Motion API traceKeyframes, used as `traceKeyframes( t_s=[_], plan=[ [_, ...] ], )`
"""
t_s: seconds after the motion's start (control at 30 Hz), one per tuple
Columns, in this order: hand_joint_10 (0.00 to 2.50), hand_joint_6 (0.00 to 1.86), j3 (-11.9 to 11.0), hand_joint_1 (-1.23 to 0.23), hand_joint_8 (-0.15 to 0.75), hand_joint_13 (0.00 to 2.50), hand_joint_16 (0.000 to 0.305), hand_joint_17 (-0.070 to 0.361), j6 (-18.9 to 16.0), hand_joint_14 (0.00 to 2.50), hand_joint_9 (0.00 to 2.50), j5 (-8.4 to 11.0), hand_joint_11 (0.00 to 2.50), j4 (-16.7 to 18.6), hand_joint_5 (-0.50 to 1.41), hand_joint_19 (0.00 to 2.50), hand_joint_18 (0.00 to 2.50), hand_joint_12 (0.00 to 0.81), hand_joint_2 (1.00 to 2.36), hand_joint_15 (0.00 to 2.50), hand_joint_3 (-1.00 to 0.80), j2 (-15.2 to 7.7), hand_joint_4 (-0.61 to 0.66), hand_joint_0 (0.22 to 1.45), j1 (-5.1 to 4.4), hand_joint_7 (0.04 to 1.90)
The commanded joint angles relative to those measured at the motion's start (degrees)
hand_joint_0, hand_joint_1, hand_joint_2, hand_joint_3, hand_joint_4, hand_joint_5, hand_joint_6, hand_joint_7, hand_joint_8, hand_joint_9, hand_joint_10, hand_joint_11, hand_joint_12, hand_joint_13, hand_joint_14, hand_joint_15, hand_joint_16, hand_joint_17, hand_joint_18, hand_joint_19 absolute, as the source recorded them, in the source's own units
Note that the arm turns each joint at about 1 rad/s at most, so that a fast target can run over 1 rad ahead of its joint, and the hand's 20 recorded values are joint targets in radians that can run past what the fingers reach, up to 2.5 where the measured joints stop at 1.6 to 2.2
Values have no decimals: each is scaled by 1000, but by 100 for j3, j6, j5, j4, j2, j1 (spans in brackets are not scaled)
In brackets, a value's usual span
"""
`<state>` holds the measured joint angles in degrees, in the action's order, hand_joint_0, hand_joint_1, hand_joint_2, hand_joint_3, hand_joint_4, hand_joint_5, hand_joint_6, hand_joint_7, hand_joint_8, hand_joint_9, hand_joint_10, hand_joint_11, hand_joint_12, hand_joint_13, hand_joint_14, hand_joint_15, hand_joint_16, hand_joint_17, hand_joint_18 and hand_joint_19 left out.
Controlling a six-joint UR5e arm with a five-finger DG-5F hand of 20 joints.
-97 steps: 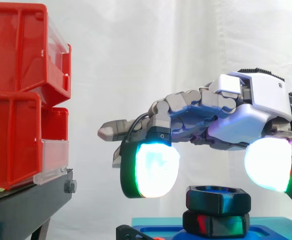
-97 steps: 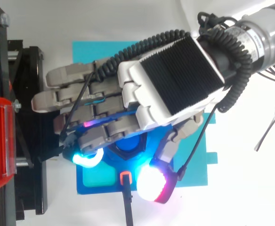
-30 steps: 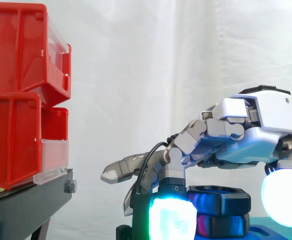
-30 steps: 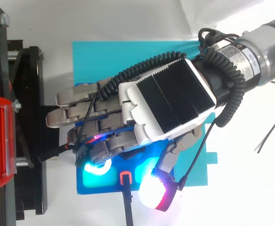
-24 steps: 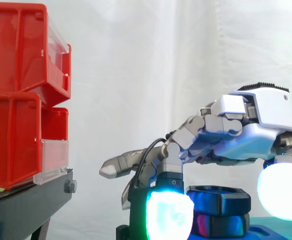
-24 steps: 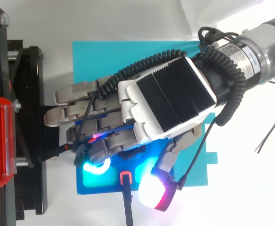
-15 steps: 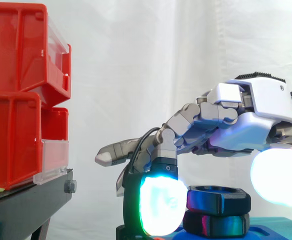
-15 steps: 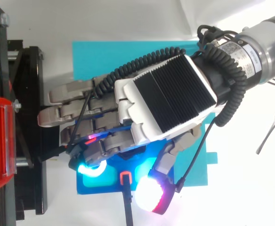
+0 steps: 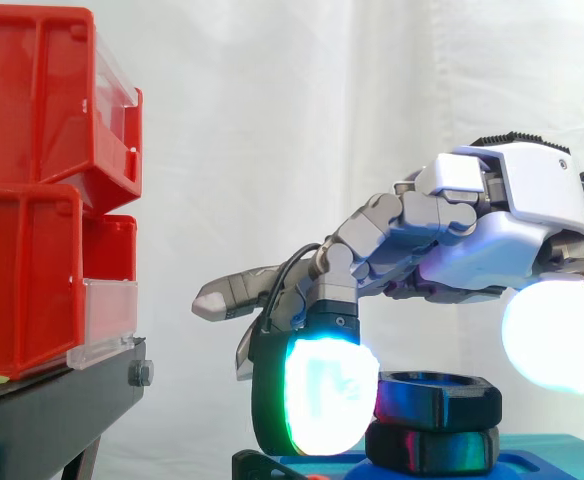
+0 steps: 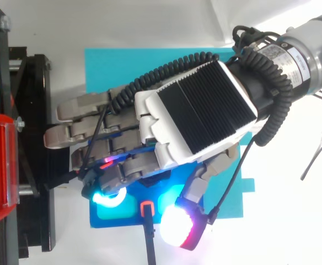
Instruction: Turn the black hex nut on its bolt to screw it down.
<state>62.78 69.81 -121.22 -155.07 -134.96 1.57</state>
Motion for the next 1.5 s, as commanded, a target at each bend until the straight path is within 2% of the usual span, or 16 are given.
traceKeyframes(
  t_s=[0.0, 0.67, 1.27, 1.47],
  plan=[
    [9, 830, -3, -449, 337, 261, 48, 108, 6, 2, 468, -7, 483, -41, -201, 111, 43, 379, 1000, 62, -500, 13, 301, 420, 19, 648],
    [11, 839, -3, -446, 334, 261, 47, 106, 68, 2, 465, -244, 489, -94, -201, 111, 42, 377, 1000, 66, -500, 22, 292, 424, 186, 645],
    [10, 838, 6, -450, 332, 262, 47, 105, 68, 0, 464, -516, 487, -94, -201, 111, 39, 374, 1000, 67, -500, 22, 293, 428, 406, 647],
    [10, 838, 6, -449, 332, 260, 47, 105, 85, 2, 464, -560, 490, -94, -201, 113, 38, 373, 1000, 66, -500, 22, 291, 428, 441, 648]
  ],
)
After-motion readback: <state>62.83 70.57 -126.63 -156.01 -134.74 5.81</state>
